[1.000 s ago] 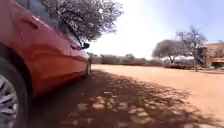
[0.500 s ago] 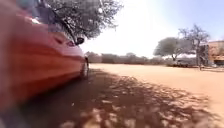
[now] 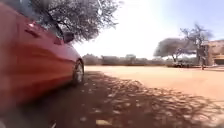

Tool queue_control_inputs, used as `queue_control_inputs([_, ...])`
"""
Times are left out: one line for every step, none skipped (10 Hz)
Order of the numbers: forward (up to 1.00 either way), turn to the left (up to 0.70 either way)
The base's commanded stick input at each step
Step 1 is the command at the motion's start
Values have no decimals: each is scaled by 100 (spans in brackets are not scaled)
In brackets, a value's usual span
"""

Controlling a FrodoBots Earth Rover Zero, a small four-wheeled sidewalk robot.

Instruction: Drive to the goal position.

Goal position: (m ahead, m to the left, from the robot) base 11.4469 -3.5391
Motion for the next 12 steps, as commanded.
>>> queue_control_inputs([100, 0])
queue_control_inputs([100, 0])
queue_control_inputs([100, 0])
queue_control_inputs([100, 0])
queue_control_inputs([100, 0])
queue_control_inputs([100, 0])
queue_control_inputs([100, 0])
queue_control_inputs([100, 0])
queue_control_inputs([100, 0])
queue_control_inputs([100, 0])
queue_control_inputs([100, 0])
queue_control_inputs([100, 0])
